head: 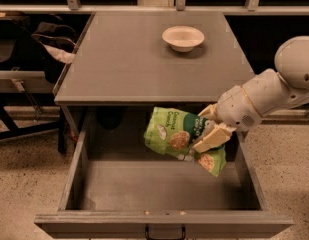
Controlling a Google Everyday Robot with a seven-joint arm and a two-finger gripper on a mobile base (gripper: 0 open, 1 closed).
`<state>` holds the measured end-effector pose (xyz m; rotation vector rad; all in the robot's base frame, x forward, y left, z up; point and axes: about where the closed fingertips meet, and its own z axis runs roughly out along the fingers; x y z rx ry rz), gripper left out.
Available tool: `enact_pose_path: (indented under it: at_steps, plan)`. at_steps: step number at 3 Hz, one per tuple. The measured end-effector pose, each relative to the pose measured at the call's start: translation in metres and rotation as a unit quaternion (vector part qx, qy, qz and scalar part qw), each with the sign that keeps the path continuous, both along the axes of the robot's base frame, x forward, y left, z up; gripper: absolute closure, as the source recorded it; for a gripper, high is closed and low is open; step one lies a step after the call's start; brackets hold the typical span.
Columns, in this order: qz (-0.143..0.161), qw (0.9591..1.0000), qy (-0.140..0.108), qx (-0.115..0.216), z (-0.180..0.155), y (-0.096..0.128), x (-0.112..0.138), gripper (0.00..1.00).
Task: Pick green rice chip bag from top drawer and place on counter
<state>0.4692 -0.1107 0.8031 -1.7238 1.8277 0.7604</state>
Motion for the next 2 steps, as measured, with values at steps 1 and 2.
enact_pose_path:
  at_steps: [1, 2]
  plan:
    - [0.014, 0.9995, -0.029, 0.003, 0.057, 0.002, 0.014, 1.00]
    - [0.013, 0.9992, -0.038, 0.006, 0.070, 0.006, 0.012, 1.00]
